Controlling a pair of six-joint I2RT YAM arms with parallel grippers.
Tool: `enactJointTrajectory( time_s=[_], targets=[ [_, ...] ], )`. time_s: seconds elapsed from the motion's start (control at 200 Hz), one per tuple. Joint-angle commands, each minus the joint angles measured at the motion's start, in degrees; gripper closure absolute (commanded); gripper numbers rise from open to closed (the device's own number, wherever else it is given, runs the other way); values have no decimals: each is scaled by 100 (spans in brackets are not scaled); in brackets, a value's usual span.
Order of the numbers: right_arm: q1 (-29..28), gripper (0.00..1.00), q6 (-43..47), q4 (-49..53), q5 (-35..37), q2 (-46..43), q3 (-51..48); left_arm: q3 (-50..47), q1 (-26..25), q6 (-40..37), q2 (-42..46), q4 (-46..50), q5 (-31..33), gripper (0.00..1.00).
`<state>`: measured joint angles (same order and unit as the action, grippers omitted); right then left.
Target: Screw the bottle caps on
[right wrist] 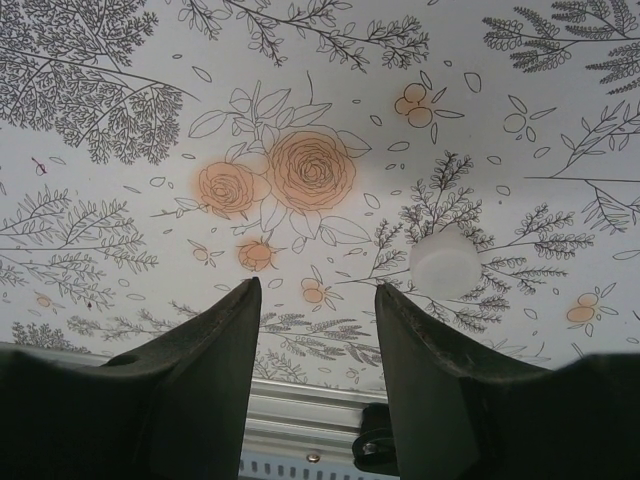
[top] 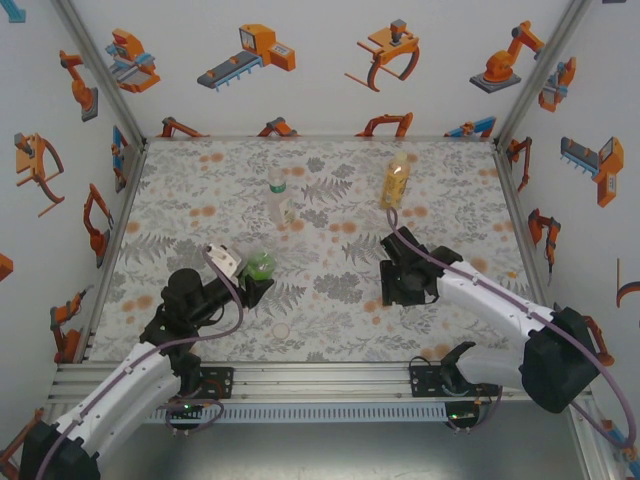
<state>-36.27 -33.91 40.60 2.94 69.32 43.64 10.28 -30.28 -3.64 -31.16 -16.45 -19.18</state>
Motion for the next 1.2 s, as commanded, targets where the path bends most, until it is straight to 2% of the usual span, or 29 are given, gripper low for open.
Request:
enactJointTrajectory(
  time_s=[0.0,0.18,0.365,0.511,0.666,1.021,1.192],
  targets=[
    [-44,52,-137,44,265,10,-22,-47,14,-376,39,-336,-173,100],
    [-47,52,-140,198,437,-58,-39,-112,-25,-467,81,-270,-244,100],
    [-39,52,-213,271,575,-212,-230,-225,-139,-473,-134,-577,-180,100],
    [-38,52,-355,310,576,-363,-384,-387,-140,-185,-447,-1159,-207,100],
    [43,52,-537,298,585,-454,-551,-305,-157,-86,-828,-1435,-502,100],
    [181,52,-918,239,781,-696,-851,-25,-206,-366,-1306,-1302,-1252,100],
    [182,51,-1165,46,1032,-714,-1146,-24,-248,-417,-1418,-1401,-1402,100]
  ],
)
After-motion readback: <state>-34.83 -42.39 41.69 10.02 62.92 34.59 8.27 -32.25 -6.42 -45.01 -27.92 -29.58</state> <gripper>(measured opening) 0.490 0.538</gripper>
